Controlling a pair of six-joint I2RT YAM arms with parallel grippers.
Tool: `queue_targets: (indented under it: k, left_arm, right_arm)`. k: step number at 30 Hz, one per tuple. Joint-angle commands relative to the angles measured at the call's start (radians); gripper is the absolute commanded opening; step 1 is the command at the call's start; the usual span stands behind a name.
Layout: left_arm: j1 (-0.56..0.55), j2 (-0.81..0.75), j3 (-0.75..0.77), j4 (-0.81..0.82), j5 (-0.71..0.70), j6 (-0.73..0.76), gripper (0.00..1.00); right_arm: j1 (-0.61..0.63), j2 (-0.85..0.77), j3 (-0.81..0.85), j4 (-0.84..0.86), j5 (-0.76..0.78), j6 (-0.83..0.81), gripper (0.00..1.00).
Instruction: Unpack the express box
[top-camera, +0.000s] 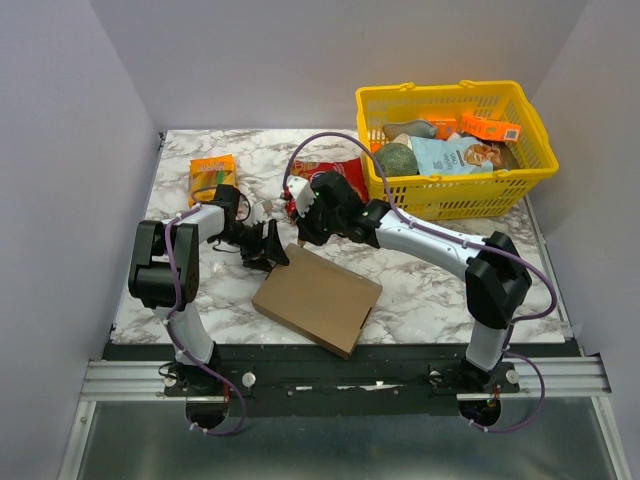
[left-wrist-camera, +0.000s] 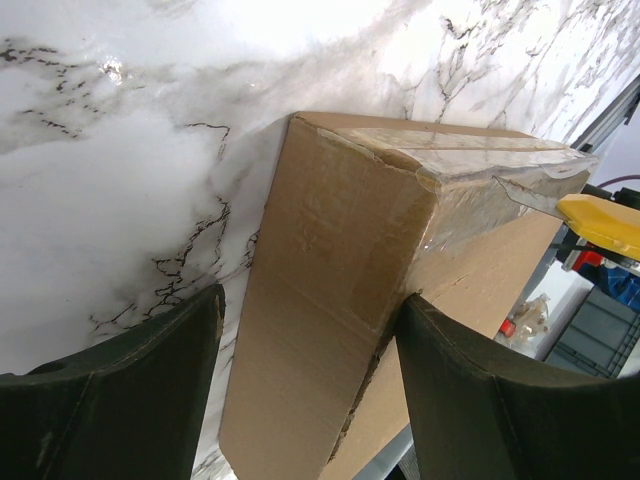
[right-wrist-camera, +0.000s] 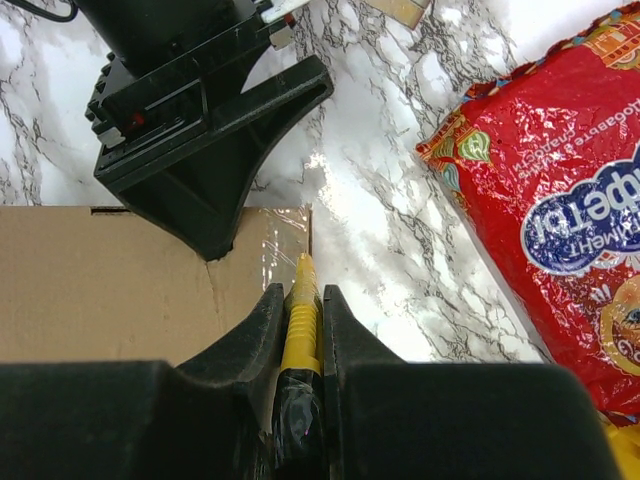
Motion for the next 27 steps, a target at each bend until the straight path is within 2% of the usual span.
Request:
queue_targets:
  k: [1, 19, 27]
  left_arm:
    - [0.001, 0.063, -0.026, 0.011, -0.198, 0.041, 0.75]
    - [0.001, 0.066, -0.023, 0.009, -0.197, 0.041, 0.75]
    - [0.002, 0.069, -0.023, 0.009, -0.195, 0.041, 0.75]
  right_arm:
    - [0.006, -0.001, -0.008, -0.018, -0.010, -0.017, 0.00]
    - [0.008, 0.016, 0.008, -0.016, -0.018, -0.031, 0.00]
    - [0.006, -0.006, 0.067, -0.006, 0.001, -0.023, 0.00]
